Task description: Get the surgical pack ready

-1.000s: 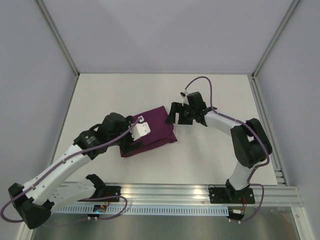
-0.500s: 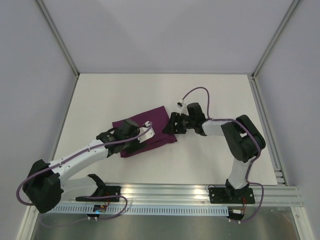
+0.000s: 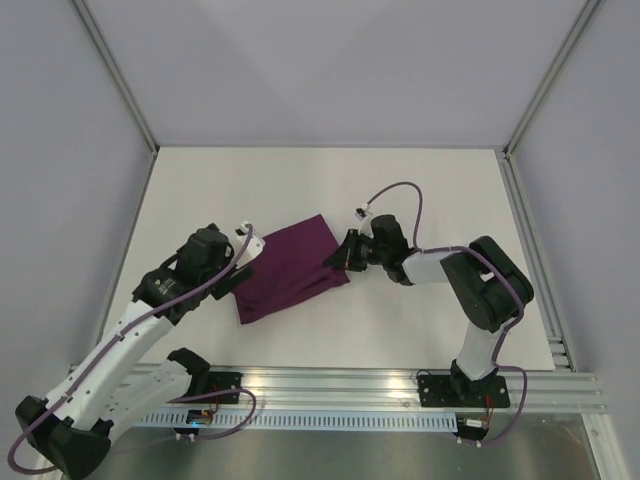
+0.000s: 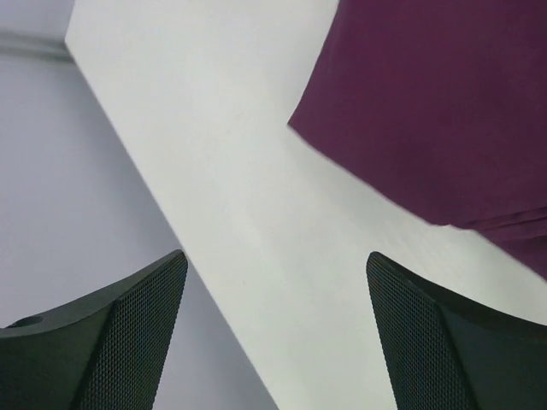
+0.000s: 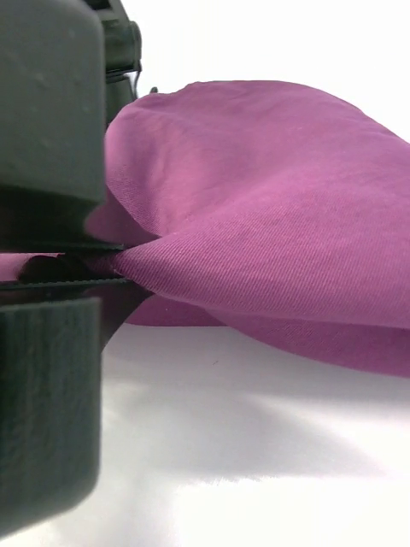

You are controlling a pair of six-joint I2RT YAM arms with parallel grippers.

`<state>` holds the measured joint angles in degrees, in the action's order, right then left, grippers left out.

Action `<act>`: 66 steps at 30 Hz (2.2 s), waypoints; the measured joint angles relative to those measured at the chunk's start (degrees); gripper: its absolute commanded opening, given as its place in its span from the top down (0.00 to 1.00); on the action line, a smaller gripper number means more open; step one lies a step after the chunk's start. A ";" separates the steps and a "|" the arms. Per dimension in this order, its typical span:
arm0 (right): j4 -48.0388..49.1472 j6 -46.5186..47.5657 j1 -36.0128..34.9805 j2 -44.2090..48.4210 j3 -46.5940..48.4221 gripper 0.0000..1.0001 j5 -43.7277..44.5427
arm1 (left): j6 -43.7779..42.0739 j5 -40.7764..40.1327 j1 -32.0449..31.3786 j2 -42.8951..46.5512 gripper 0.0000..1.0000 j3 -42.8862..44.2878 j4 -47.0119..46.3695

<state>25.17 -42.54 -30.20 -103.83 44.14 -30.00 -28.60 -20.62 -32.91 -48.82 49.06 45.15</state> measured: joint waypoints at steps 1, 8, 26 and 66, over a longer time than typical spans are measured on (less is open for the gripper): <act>0.02 -0.68 -0.20 0.00 0.17 0.99 0.44 | 0.13 -0.46 2.32 0.76 0.05 -0.31 0.83; -1.73 -3.72 0.00 -0.02 1.46 1.00 3.85 | 1.42 -1.73 9.57 4.92 0.04 -1.92 4.22; -33.75 17.66 33.48 -14.75 35.56 1.00 -1.46 | 1.29 -2.73 10.51 1.97 0.04 -2.40 2.97; -55.04 26.75 48.87 23.54 27.02 0.00 29.33 | 1.90 -1.75 12.15 -4.72 0.01 -0.87 3.39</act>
<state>-29.87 -15.79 18.68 -80.29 71.16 -0.67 -26.70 -22.37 -20.75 -53.54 48.18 48.53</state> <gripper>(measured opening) 0.998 0.980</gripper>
